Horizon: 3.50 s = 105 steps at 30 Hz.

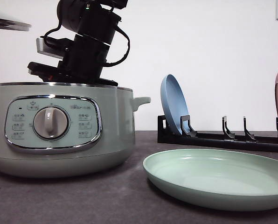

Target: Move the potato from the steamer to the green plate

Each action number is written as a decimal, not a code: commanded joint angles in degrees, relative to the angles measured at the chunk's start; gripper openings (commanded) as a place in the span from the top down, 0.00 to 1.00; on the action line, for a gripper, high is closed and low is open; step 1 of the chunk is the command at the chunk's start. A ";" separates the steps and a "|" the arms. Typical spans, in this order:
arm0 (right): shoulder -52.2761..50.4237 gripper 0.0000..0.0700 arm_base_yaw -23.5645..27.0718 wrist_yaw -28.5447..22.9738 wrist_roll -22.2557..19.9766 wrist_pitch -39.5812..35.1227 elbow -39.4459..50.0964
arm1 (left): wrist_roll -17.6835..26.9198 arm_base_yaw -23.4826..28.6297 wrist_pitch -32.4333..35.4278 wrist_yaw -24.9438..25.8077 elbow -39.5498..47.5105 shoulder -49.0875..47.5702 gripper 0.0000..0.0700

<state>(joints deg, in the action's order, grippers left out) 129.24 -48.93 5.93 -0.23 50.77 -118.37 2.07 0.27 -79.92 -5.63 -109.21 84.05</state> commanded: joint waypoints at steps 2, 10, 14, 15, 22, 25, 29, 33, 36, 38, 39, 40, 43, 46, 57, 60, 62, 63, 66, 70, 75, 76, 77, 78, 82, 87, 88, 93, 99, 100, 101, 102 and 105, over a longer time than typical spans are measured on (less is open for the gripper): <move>-0.82 0.76 -0.05 -0.17 -0.39 0.21 -2.05 | 0.28 0.13 1.87 0.04 -1.86 -0.13 1.00; -8.41 0.76 1.17 -0.15 -0.50 1.20 -2.62 | 0.28 0.09 1.88 0.13 -1.86 -0.13 1.00; -13.82 0.76 2.29 -0.13 -0.89 3.47 -2.62 | 0.28 0.09 1.90 2.68 -1.86 -0.13 1.00; -15.28 0.76 2.70 -0.10 -1.01 4.27 -2.62 | 0.28 0.09 1.89 3.06 -1.86 -0.13 1.00; -24.13 0.76 6.74 -0.02 -1.11 11.65 -2.51 | 0.28 -0.45 1.84 5.59 -1.86 -0.15 1.00; -26.98 0.76 9.10 0.00 -1.11 15.14 -1.75 | 0.28 -1.11 1.90 6.18 -1.86 -0.15 1.00; -32.45 0.76 12.22 0.05 -1.12 15.35 4.78 | 0.28 -2.54 1.90 7.49 -1.86 -0.15 1.00; -40.43 0.76 14.54 0.37 -1.11 10.44 18.23 | 0.28 -4.53 1.93 9.16 -1.86 -0.15 1.00; -46.92 0.76 15.62 0.68 -1.00 5.37 29.65 | 0.28 -6.46 1.95 10.07 -1.86 -0.15 1.00; -50.66 0.76 16.09 0.70 -0.39 2.58 36.27 | 0.28 -7.81 1.96 10.25 -1.86 -0.15 1.00; -52.30 0.76 16.23 0.70 0.06 1.29 39.24 | 0.28 -8.47 1.97 10.25 -1.86 -0.15 1.00; -53.81 0.76 16.31 0.70 0.54 0.05 42.00 | 0.28 -9.11 1.97 10.25 -1.86 -0.15 1.00; -57.62 0.76 16.46 0.70 3.02 -3.94 49.28 | 0.28 -11.10 1.95 10.27 -1.86 -0.15 1.00; -60.29 0.76 16.46 0.68 6.37 -8.17 55.31 | 0.28 -12.86 1.95 10.32 -1.86 -0.15 1.00; -61.61 0.76 16.37 0.22 19.64 -27.16 74.48 | 0.28 -16.89 1.92 10.36 -1.86 -0.15 1.00; -61.05 0.76 16.38 -0.18 21.76 -31.45 78.39 | 0.28 -17.21 1.95 10.36 -1.86 -0.15 1.00; -60.40 0.76 16.37 -0.14 22.67 -33.88 80.29 | 0.28 -17.42 1.95 10.36 -1.86 -0.15 1.00; -59.93 0.75 16.29 -0.14 23.01 -34.80 80.95 | 0.28 -17.51 1.95 10.36 -1.86 -0.15 1.00; -58.11 0.75 16.04 -0.09 23.79 -36.38 82.00 | 0.28 -17.59 1.95 10.36 -1.86 -0.15 1.00; -55.13 0.68 15.62 -0.09 23.85 -36.70 82.07 | 0.28 -17.59 1.92 10.36 -1.86 -0.15 1.00; -52.60 0.52 14.73 -0.17 24.26 -37.12 82.07 | 0.28 -17.59 1.92 10.36 -1.86 -0.15 1.00; -52.26 0.52 14.46 -0.22 24.26 -37.08 82.07 | 0.28 -17.59 1.92 10.36 -1.86 -0.15 1.00; -52.15 0.51 14.26 -0.26 24.26 -37.04 82.07 | 0.28 -17.59 1.92 10.36 -1.86 -0.15 1.00; -52.09 0.51 14.15 -0.33 24.25 -37.04 82.07 | 0.28 -17.59 1.92 10.36 -1.86 -0.15 1.00; -52.12 0.34 14.14 -0.37 24.26 -37.14 82.05 | 0.28 -17.62 1.88 10.36 -1.86 -0.15 1.00; -52.45 0.15 14.21 -0.42 24.15 -37.14 81.77 | 0.28 -17.96 1.89 10.37 -1.86 -0.15 1.00; -52.57 0.14 14.21 -0.43 24.05 -37.08 81.56 | 0.28 -18.09 1.90 10.38 -1.86 -0.15 1.00; -54.63 0.11 14.25 -0.58 22.84 -36.14 78.66 | 0.28 -18.99 1.92 10.38 -1.85 -0.12 1.00; -58.61 0.11 14.26 -2.88 18.36 -31.02 71.86 | 0.31 -20.67 1.94 10.36 -1.84 0.97 1.00; -59.40 0.11 14.27 -3.37 17.26 -29.33 70.13 | 0.31 -20.92 1.97 10.36 -1.84 1.49 1.00; -59.99 0.11 14.29 -3.61 16.41 -28.06 68.72 | 0.31 -21.08 1.98 10.36 -1.84 2.05 1.00; -60.60 0.11 14.29 -4.02 15.63 -26.75 67.30 | 0.31 -21.26 2.06 10.36 -1.84 2.71 1.00; -62.51 0.11 14.29 -5.10 13.64 -23.13 63.32 | 0.31 -21.90 2.42 10.36 -1.84 5.09 1.00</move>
<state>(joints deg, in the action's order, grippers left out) 66.88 -34.22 1.25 15.74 27.25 -53.62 2.07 -21.26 -79.54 4.49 -109.21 88.20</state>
